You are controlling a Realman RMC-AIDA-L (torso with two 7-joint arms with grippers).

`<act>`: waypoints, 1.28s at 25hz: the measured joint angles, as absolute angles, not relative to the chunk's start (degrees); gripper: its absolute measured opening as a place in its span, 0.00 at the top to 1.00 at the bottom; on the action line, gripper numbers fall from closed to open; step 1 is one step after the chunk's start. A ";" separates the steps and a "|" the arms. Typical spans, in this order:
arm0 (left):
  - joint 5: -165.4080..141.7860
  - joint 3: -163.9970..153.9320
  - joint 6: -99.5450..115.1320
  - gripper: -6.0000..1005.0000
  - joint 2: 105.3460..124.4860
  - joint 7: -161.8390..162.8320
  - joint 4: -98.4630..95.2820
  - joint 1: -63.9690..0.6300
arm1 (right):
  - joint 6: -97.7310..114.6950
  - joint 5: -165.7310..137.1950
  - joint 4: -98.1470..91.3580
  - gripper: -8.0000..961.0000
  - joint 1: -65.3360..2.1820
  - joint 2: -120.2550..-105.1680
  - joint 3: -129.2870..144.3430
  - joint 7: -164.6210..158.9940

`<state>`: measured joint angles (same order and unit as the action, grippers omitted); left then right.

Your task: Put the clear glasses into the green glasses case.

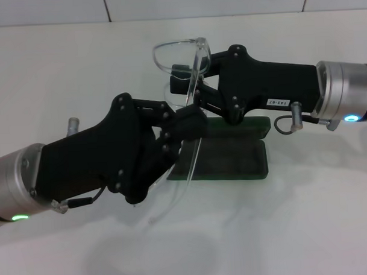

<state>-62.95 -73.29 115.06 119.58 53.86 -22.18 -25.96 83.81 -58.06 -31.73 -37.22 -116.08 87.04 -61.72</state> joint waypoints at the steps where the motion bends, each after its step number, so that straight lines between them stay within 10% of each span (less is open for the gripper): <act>1: -63.13 -73.28 114.94 0.94 119.58 53.78 -22.14 -26.10 | 84.01 -57.98 -31.76 0.87 -37.25 -116.09 86.99 -61.56; 32: -63.23 -72.95 108.71 0.94 119.71 53.29 -21.13 -26.17 | 86.75 -57.15 -32.02 0.87 -38.39 -116.19 88.56 -61.51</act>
